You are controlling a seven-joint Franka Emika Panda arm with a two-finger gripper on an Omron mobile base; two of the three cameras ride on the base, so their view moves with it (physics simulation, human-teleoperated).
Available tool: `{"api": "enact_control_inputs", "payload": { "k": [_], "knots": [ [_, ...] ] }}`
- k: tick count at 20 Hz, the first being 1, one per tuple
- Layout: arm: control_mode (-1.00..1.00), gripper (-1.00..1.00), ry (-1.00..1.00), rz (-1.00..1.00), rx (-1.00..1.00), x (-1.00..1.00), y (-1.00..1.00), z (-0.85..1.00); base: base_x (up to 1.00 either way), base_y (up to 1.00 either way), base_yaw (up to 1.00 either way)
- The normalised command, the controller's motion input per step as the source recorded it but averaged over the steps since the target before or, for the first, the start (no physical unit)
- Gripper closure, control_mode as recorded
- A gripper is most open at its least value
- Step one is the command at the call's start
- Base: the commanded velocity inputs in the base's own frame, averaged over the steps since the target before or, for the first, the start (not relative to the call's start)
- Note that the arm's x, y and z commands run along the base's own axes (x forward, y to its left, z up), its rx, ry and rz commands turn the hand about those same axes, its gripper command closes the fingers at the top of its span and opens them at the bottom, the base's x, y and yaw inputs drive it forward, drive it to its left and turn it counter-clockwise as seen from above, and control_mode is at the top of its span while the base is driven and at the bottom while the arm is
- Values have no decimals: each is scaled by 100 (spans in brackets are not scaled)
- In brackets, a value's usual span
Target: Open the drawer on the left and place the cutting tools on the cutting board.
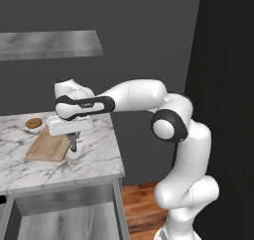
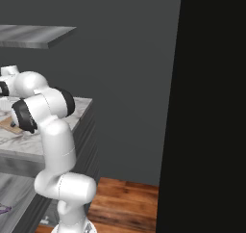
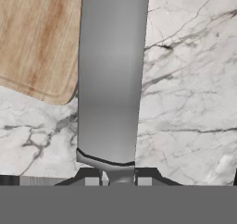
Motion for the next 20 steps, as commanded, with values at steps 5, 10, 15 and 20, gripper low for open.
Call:
{"api": "enact_control_inputs", "payload": {
  "k": [5, 10, 15, 20],
  "knots": [
    [-100, 100, -11, 0, 0, 26, 10, -34, 0, 0, 0],
    [-100, 100, -8, 0, 7, 2, 0, -21, 0, 0, 0],
    [-100, 100, -4, 0, 12, 18, 0, -19, 0, 0, 0],
    [-100, 100, -3, 0, 11, 32, 0, -25, 0, 0, 0]
  ]
}}
